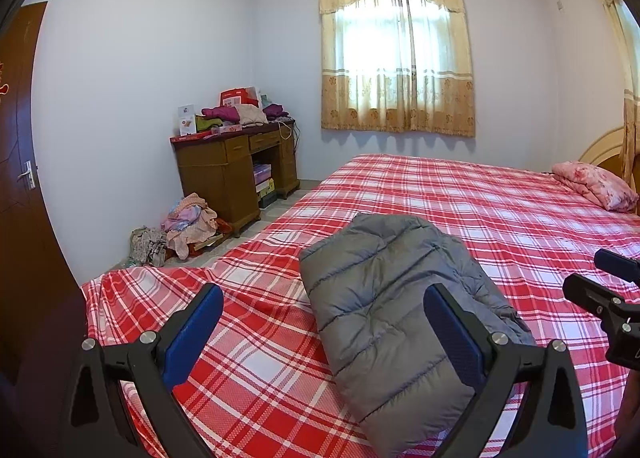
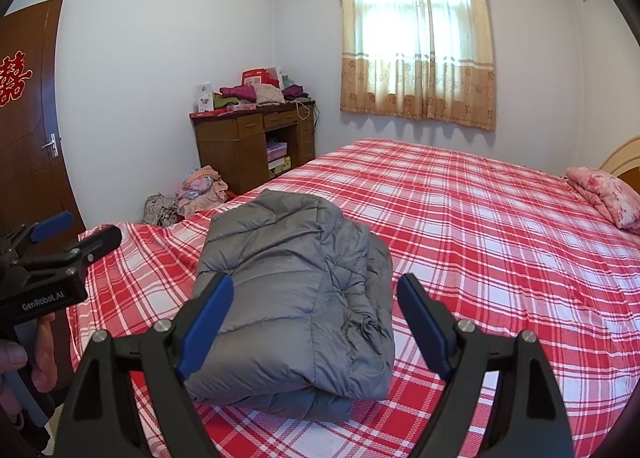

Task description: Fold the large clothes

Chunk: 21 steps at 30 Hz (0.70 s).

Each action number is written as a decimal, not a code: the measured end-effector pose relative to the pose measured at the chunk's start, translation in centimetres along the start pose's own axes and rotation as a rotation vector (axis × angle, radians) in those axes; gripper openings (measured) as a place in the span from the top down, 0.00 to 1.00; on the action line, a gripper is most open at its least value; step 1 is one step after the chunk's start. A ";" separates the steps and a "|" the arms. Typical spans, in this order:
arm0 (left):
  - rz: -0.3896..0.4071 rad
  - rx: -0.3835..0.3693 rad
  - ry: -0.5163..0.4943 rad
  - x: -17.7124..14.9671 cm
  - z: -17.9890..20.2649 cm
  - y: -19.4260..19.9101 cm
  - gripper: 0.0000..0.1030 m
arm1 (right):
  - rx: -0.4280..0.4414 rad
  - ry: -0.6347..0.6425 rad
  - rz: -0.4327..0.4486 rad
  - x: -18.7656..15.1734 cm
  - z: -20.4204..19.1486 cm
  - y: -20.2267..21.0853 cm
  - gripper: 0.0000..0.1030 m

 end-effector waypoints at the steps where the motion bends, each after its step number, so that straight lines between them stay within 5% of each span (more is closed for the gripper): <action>1: 0.000 0.000 -0.001 0.0 0.0 0.0 0.02 | 0.000 -0.001 0.000 0.0 0.0 0.0 0.16; 21: -0.004 0.001 -0.004 -0.3 0.2 0.0 0.02 | 0.002 -0.006 0.005 0.2 -0.1 0.3 0.16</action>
Point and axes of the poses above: each gripper's, at about its wrist camera, not at the fingertips, and y roughly against the way its jaws point, z to its right, x to its top, the point moved 7 cm from there along -y, roughly the way its jaws point, and after that the axes turned 6 degrees about -x, right-handed, at the moved point
